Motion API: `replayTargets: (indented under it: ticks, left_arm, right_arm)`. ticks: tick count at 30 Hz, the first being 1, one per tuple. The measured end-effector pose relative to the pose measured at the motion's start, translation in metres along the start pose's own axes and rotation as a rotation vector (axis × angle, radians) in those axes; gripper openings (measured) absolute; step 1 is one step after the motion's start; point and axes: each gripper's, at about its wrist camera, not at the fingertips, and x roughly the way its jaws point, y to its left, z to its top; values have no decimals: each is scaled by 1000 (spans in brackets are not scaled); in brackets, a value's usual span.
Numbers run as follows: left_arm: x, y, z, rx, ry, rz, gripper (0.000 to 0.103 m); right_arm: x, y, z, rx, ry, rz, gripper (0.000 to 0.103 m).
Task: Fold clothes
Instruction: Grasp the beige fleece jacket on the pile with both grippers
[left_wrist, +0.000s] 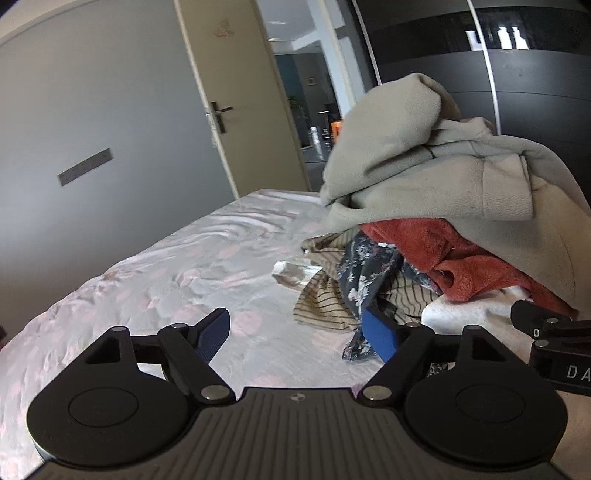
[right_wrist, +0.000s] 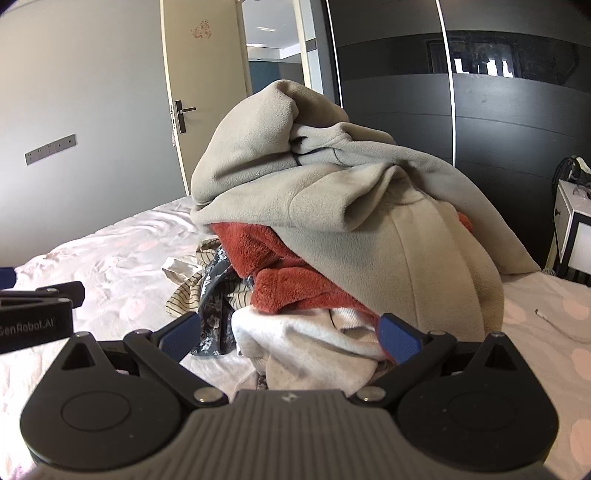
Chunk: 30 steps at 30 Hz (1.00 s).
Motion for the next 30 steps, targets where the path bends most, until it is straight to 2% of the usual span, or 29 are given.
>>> replayTargets:
  ticks: [4,6,9,12,16,21,26,27,29,30]
  left_arm:
    - [18,-8,14,72,-16,-42,79]
    - [31,-13,25,109,-6,-80,79]
    - [54,-16,46,110,24,-149,79]
    - [79,-15,72,88,32,-222,78]
    - [110,-25,108,144,-14,-276,78]
    - [149,-43,145,163,-62,-326,79]
    - [178,-69,159,224,-93,-337,79]
    - [184,-73,161,227,-100,-330,79]
    - [193,-76,164,220,-110,-316,79]
    - [197,-76,164,209,-113,-310,79]
  right_arm:
    - [13,-6,13,-13,-26,-4,102]
    - [19,-11,22,-33,-67,-18,102]
    - [29,-26,41,-53,-115,25,102]
    - [50,-40,67,-87,-92,26,102]
    - [77,-51,102,-202,-115,-42,102]
    - [114,-64,142,-248,-86,-38,102]
    - [147,-61,160,-283,-49,-30,102]
    - [152,-60,161,-287,-44,-30,101]
    - [164,-60,165,-292,-27,-32,90]
    - [170,-60,167,-294,-13,-32,77]
